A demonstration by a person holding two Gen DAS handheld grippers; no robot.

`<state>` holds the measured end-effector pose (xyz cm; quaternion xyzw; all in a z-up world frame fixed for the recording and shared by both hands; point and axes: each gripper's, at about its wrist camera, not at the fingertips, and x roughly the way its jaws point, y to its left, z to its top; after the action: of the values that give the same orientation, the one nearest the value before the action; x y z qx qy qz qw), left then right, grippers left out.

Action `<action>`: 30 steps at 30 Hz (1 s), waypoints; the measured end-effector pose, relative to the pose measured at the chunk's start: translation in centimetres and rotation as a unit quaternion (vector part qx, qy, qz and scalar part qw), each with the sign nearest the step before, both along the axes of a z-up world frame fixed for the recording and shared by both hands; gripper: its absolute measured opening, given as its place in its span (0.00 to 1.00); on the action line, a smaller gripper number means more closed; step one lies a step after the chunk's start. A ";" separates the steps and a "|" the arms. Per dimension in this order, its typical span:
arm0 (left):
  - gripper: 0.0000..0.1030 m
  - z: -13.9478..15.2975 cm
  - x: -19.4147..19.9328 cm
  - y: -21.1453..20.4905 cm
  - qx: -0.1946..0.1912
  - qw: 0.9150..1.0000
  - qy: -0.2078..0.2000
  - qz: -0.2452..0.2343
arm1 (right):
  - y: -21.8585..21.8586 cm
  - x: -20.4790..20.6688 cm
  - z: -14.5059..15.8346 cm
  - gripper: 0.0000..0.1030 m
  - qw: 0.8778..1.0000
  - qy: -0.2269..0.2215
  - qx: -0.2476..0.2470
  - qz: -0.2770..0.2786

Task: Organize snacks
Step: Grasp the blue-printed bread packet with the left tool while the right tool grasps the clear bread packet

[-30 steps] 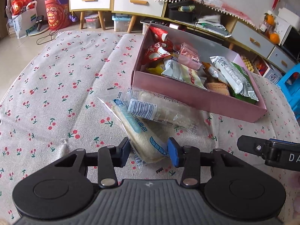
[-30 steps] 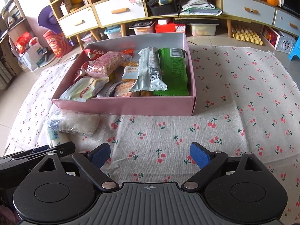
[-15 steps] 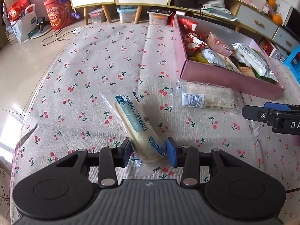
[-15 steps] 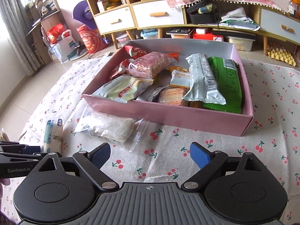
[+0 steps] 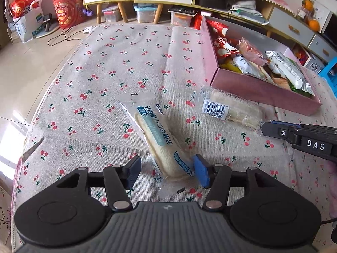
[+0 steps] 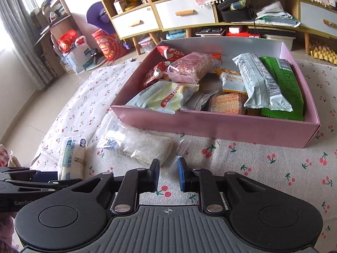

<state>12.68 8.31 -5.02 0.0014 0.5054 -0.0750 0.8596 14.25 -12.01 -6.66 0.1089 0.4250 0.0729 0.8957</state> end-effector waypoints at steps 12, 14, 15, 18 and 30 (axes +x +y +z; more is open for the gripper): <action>0.63 0.6 -0.5 0.1 0.053 0.999 0.003 -0.002 | 3.8 -2.1 0.7 0.32 0.994 0.046 -0.053 0.079; 0.68 0.7 -0.5 0.4 0.031 1.000 0.000 0.001 | 3.8 -2.1 0.7 0.63 0.994 0.038 -0.065 0.074; 0.70 0.7 -0.4 0.5 0.023 1.000 0.000 0.003 | 3.7 -2.1 0.7 0.69 0.995 0.033 -0.071 0.069; 0.70 0.5 -0.1 0.5 0.017 1.000 -0.001 0.007 | 3.7 -1.7 0.4 0.72 0.994 0.023 -0.085 0.070; 0.55 -0.3 0.5 -0.2 0.035 0.999 -0.006 0.010 | 5.8 0.2 -0.9 0.73 0.989 -0.028 -0.124 0.073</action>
<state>13.15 8.13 -5.33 0.0266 0.5029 -0.0488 0.8626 14.46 -6.21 -7.58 -0.0367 0.4122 0.0876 0.9061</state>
